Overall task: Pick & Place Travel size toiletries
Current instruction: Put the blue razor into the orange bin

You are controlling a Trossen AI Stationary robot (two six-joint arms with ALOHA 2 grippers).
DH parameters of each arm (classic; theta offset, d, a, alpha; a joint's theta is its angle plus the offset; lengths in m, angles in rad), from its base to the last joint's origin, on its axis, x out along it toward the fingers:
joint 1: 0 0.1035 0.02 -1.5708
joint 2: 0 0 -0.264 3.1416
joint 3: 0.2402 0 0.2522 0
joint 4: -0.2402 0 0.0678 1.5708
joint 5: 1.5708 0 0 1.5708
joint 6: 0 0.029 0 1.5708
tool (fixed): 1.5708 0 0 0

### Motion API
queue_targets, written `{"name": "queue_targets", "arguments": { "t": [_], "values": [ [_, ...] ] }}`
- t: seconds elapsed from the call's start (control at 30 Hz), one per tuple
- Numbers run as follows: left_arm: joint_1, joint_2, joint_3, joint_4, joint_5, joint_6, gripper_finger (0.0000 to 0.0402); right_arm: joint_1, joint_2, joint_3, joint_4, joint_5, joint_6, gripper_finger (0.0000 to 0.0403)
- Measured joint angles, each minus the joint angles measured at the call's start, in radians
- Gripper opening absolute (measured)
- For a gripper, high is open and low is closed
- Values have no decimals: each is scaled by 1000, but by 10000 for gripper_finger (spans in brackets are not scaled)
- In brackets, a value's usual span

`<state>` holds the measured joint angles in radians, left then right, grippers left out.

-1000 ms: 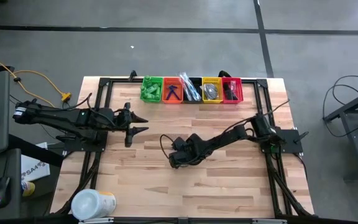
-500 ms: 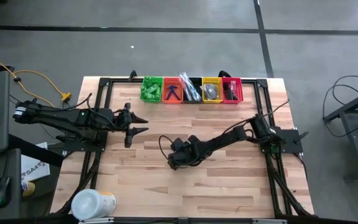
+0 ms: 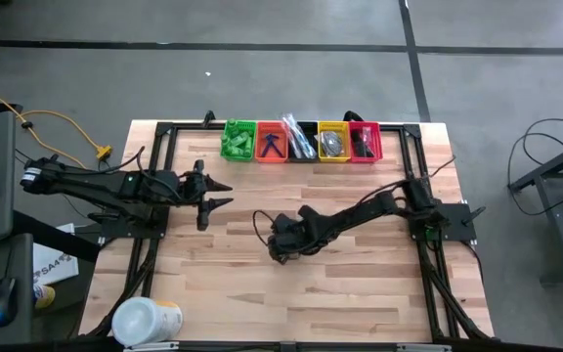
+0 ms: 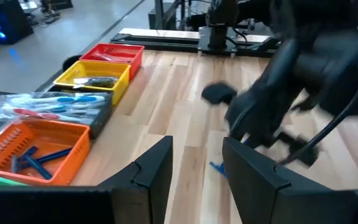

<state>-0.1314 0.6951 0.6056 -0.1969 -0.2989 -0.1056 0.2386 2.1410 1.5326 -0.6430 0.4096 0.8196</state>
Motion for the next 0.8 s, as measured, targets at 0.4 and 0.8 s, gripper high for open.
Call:
{"name": "queue_targets", "arguments": {
  "t": [0.4,0.8],
  "values": [
    [1,17,-80,44,-102,52,141,-50,-210,-58,35,229,-268,26],
    [1,70,-262,498,-52,83,141,-169,-413,-654,1206,-127,-665,26]
  ]
}}
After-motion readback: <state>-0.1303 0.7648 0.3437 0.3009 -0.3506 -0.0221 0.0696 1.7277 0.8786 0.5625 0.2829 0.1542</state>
